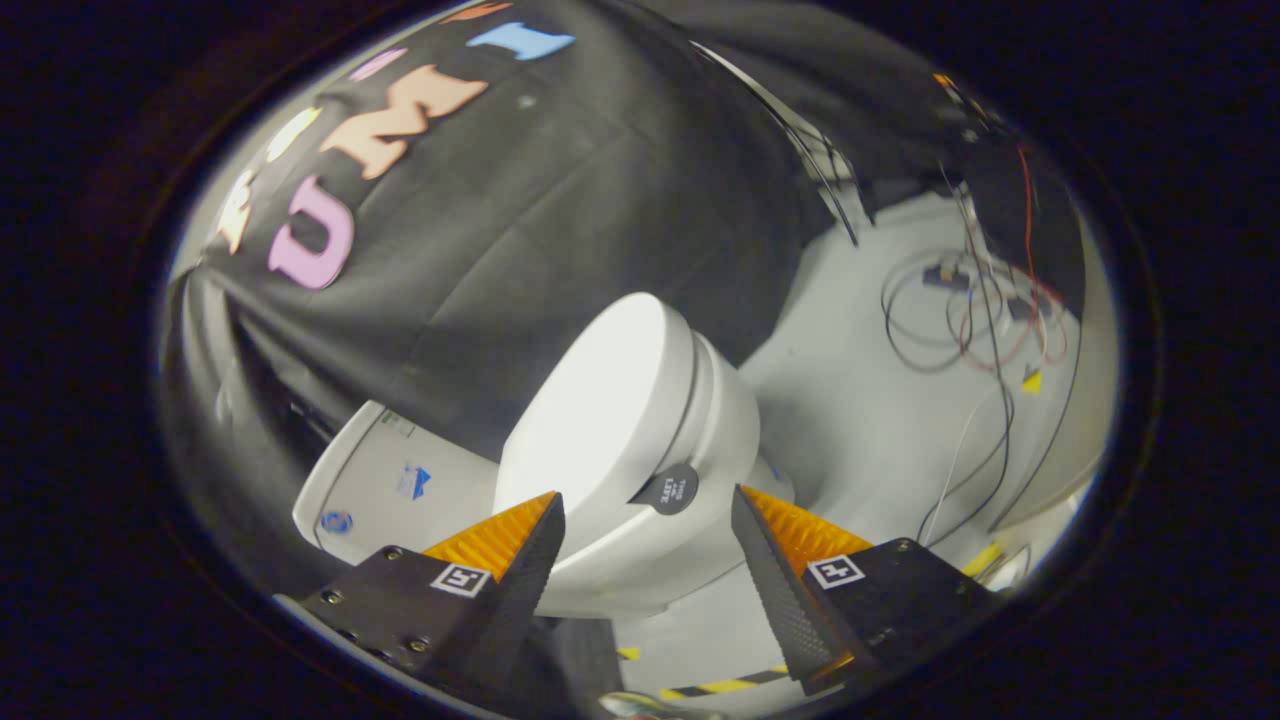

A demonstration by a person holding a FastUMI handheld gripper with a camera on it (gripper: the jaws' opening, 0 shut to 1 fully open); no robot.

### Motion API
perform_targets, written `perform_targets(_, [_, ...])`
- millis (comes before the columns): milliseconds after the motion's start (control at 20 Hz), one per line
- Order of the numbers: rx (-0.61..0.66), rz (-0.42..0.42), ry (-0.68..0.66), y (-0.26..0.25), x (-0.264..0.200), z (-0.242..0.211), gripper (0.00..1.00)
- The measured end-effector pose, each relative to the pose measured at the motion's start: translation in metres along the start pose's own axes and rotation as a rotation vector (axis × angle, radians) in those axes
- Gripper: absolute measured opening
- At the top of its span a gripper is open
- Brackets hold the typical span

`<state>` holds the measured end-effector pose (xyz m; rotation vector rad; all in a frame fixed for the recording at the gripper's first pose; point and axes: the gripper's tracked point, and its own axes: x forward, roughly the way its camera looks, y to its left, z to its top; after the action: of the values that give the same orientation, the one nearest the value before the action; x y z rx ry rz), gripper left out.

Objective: Open the toilet lid.

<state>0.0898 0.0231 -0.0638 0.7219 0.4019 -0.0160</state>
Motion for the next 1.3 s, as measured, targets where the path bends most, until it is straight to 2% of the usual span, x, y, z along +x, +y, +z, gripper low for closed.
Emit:
perform_targets(150, [0.078,-0.07,0.023,-0.021,0.027,-0.004,0.98])
perform_targets(300, [0.134,-0.051,0.067,-0.015,0.043,-0.014,0.97])
perform_targets(400, [0.153,-0.051,0.088,-0.016,0.052,-0.022,0.74])
perform_targets(650, [0.283,0.014,0.134,-0.008,0.079,-0.028,0.73])
perform_targets(700, [0.302,-0.002,0.104,-0.017,0.071,-0.022,0.5])
perform_targets(750, [0.325,0.026,0.086,-0.012,0.076,-0.019,0.27])
perform_targets(800, [0.321,0.03,0.087,-0.01,0.078,-0.018,0.26])
perform_targets(850, [0.287,-0.042,0.083,-0.019,0.074,-0.028,0.27])
perform_targets(900, [0.278,-0.023,0.08,-0.012,0.08,-0.025,0.02])
perform_targets(950, [0.266,-0.005,0.075,-0.008,0.081,-0.022,0.04])
perform_targets(1000, [0.24,0.012,0.078,-0.003,0.073,-0.02,0.01])
perform_targets(1300, [0.065,0.04,0.092,0.005,0.066,-0.015,0.01])
